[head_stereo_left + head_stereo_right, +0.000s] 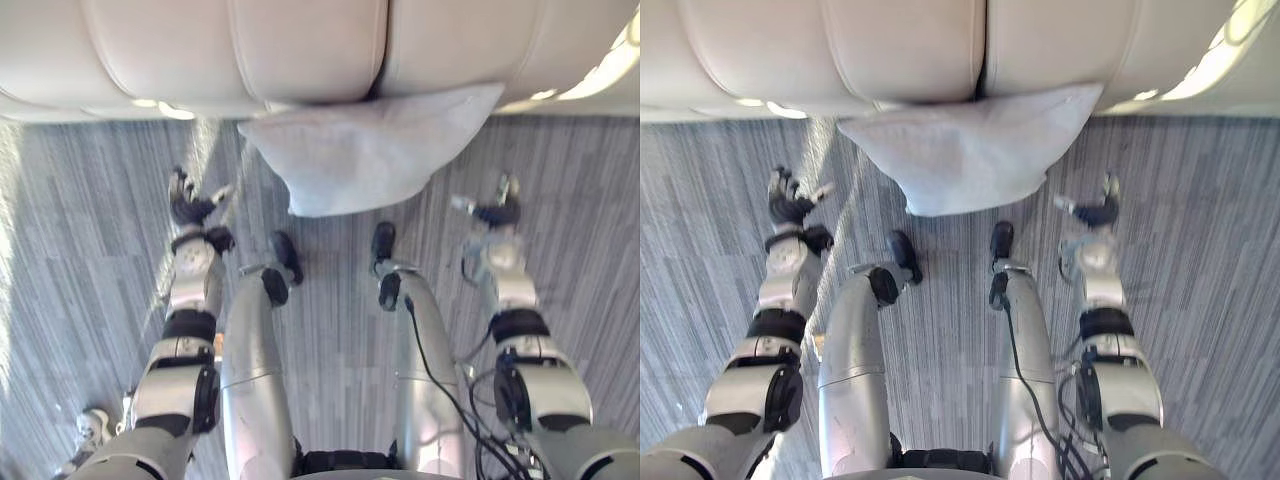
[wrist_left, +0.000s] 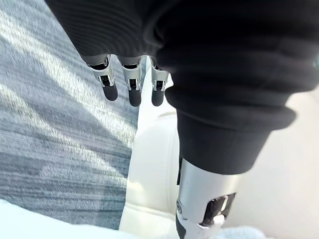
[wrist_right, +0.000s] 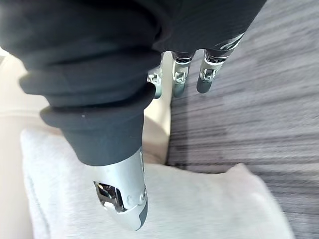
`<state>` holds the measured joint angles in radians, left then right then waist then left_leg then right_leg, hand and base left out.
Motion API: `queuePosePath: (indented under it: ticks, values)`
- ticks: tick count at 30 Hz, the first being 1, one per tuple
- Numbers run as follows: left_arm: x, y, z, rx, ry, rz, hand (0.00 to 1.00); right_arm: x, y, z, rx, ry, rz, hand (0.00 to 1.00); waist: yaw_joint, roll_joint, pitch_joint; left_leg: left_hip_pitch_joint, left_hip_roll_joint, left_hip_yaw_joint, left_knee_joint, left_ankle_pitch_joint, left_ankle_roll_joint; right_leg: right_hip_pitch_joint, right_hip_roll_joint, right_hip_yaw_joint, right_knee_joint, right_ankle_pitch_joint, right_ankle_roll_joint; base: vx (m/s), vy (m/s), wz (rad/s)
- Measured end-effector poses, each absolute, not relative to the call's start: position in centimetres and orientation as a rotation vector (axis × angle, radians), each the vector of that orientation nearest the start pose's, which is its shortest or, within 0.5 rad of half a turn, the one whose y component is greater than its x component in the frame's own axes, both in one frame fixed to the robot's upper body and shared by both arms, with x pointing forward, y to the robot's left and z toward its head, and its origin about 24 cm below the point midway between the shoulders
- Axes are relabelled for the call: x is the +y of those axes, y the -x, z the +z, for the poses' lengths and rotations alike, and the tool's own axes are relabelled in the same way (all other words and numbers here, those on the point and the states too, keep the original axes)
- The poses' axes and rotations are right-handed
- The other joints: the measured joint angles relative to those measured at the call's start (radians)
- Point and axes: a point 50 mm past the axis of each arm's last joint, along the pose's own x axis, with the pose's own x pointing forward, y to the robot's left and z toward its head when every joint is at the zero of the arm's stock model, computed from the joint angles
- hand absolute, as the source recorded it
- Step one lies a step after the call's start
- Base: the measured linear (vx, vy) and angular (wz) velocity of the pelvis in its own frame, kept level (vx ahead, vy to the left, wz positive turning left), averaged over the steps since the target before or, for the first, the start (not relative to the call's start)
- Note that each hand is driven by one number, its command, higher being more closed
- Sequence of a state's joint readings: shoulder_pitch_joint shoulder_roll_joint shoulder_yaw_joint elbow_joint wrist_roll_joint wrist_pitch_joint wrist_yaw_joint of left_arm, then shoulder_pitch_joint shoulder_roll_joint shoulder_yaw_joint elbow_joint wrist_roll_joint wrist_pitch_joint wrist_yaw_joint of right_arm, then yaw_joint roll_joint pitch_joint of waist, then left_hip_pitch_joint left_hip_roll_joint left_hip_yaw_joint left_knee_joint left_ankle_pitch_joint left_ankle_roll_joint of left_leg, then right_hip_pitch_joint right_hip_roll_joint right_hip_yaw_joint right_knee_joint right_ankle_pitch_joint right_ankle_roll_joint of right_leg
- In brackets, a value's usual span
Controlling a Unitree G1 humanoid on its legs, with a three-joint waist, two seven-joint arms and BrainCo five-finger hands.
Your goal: Pick up cushions and gather them together orderly.
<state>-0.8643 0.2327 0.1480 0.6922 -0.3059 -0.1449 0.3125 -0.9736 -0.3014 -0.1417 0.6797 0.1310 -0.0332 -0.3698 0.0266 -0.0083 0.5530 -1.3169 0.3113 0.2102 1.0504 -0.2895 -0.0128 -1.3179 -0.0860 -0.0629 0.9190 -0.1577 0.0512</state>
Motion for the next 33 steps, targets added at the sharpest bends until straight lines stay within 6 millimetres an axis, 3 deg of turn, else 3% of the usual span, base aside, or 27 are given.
queuePosePath:
  ticks: [2, 3, 5, 9, 15, 18, 20, 25, 26, 27, 31, 33]
  values:
    - [17.4, -39.6, 20.5, -0.368, 0.228, 0.274, 0.0, -18.9, -39.7, 25.3, -0.439, -0.036, -0.381, 0.0, 0.002, 0.0, 0.0, -0.051, 0.004, -0.008, 0.026, -0.001, 0.004, -0.051, 0.0, 0.0, 0.025, 0.0, 0.0, -0.08, -0.014, -0.03]
    - [16.0, -39.7, 21.4, -0.396, 0.24, 0.241, 1.0, -18.0, -39.8, 26.1, -0.457, -0.06, -0.375, 1.0, 0.003, 0.0, 0.0, -0.073, 0.005, -0.011, 0.037, -0.001, 0.007, -0.073, -0.001, -0.001, 0.037, -0.001, 0.0, -0.07, -0.004, 0.0]
    - [13.7, -39.7, 22.5, -0.415, 0.253, 0.189, 1.0, -17.0, -39.8, 26.6, -0.47, -0.093, -0.382, 1.0, 0.001, 0.0, 0.0, -0.098, 0.004, -0.013, 0.041, 0.001, 0.014, -0.096, -0.003, -0.003, 0.042, 0.001, -0.002, -0.08, 0.012, 0.01]
    - [11.6, -39.5, 22.8, -0.413, 0.305, 0.178, 1.0, -16.3, -39.8, 26.8, -0.47, -0.12, -0.395, 1.0, -0.01, 0.001, -0.001, -0.104, 0.002, -0.016, 0.044, 0.006, 0.019, -0.103, -0.006, -0.004, 0.054, 0.002, -0.003, -0.05, 0.03, 0.02]
    - [11.6, -39.3, 22.6, -0.407, 0.316, 0.208, 1.0, -16.5, -39.6, 26.4, -0.469, -0.12, -0.398, 1.0, -0.01, 0.002, -0.001, -0.078, 0.0, -0.018, 0.032, 0.02, 0.012, -0.083, -0.007, -0.007, 0.058, 0.002, -0.004, -0.04, 0.019, 0.05]
    - [11.7, -38.4, 22.2, -0.435, 0.326, 0.207, 1.0, -16.0, -39.0, 24.8, -0.465, -0.122, -0.377, 1.0, -0.01, 0.009, -0.005, -0.01, -0.003, -0.019, 0.005, 0.027, 0.005, -0.012, -0.006, -0.013, 0.032, 0.005, -0.009, -0.07, 0.005, 0.07]
    - [11.8, -37.6, 21.4, -0.446, 0.323, 0.206, 1.0, -15.4, -38.1, 22.3, -0.443, -0.115, -0.35, 1.0, -0.011, 0.009, -0.008, 0.092, -0.007, -0.019, -0.042, 0.033, -0.004, 0.095, -0.002, -0.024, -0.022, 0.011, -0.019, -0.05, -0.011, 0.07]
    - [12.1, -35.2, 19.2, -0.469, 0.296, 0.191, 1.0, -14.9, -35.0, 18.2, -0.43, -0.149, -0.323, 1.0, -0.011, 0.011, -0.024, 0.333, -0.021, -0.006, -0.155, 0.035, -0.014, 0.344, -0.002, -0.044, -0.137, 0.011, -0.03, -0.01, -0.036, 0.12]
    - [11.9, -34.0, 17.1, -0.438, 0.273, 0.183, 1.0, -14.8, -33.7, 15.5, -0.383, -0.148, -0.326, 1.0, -0.012, 0.011, -0.111, 0.373, -0.033, -0.004, -0.194, 0.036, -0.015, 0.386, -0.006, -0.051, -0.175, 0.008, -0.029, 0.12, -0.036, 0.16]
    - [11.9, -33.2, 16.3, -0.427, 0.27, 0.18, 1.0, -14.8, -32.8, 14.6, -0.372, -0.144, -0.32, 1.0, -0.011, 0.013, -0.143, 0.408, -0.035, 0.0, -0.212, 0.041, -0.022, 0.423, -0.006, -0.053, -0.194, 0.008, -0.029, 0.15, -0.022, 0.12]
    - [13.0, -30.6, 13.9, -0.405, 0.27, 0.211, 1.0, -14.3, -29.3, 13.1, -0.394, -0.095, -0.249, 1.0, -0.013, 0.012, -0.154, 0.653, -0.056, 0.027, -0.306, 0.035, -0.032, 0.664, -0.02, -0.073, -0.288, 0.006, -0.025, 0.17, 0.026, 0.08]
    - [13.8, -28.4, 11.6, -0.364, 0.265, 0.231, 1.0, -13.9, -27.2, 12.1, -0.394, -0.071, -0.197, 1.0, -0.012, 0.013, -0.224, 0.756, -0.074, 0.046, -0.374, 0.03, -0.04, 0.759, -0.022, -0.071, -0.355, 0.0, -0.007, 0.14, 0.036, 0.0]
